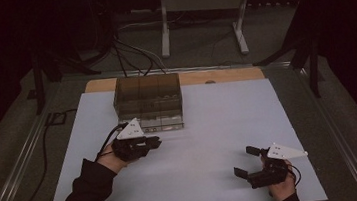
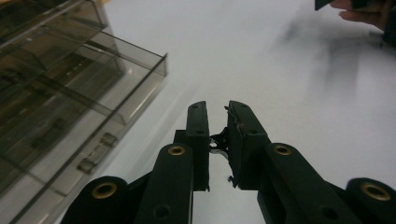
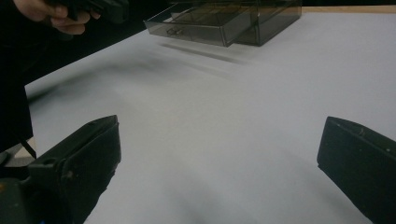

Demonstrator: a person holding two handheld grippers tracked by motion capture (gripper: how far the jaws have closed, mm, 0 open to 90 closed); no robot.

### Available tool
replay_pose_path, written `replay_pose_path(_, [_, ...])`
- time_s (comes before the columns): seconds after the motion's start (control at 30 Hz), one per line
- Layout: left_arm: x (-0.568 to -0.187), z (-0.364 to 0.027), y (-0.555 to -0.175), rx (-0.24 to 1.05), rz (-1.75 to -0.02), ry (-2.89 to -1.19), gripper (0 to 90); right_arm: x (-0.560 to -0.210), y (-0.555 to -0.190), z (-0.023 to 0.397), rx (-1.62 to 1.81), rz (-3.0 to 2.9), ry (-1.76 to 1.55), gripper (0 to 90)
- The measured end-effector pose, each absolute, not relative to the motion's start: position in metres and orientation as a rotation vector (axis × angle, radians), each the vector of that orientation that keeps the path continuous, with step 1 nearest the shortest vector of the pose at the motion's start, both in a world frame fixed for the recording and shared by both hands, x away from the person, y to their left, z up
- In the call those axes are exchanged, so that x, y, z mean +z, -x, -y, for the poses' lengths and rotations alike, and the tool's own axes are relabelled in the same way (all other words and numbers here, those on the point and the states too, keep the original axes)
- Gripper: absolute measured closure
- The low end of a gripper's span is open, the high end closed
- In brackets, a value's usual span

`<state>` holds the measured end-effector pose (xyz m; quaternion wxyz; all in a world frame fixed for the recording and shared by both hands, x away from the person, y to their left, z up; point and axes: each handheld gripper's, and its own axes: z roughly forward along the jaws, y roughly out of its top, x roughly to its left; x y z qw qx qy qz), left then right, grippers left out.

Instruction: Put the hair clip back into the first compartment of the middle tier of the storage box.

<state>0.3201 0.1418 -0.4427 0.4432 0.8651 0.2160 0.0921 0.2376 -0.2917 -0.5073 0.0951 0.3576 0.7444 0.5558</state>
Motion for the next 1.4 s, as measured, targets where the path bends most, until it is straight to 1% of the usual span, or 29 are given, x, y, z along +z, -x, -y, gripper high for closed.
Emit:
replay_pose_path(0.97, [-0.429, -0.181, -0.341, 0.318, -0.694, -2.065, 80.6, -0.507, -0.237, 0.290, 1.645, -2.211, -1.051, 0.0])
replay_pose_path(1.4, [-0.427, -0.195, -0.351, 0.354, -0.779, -2.001, 80.6, -0.506, -0.236, 0.290, 1.647, -2.210, -1.049, 0.0])
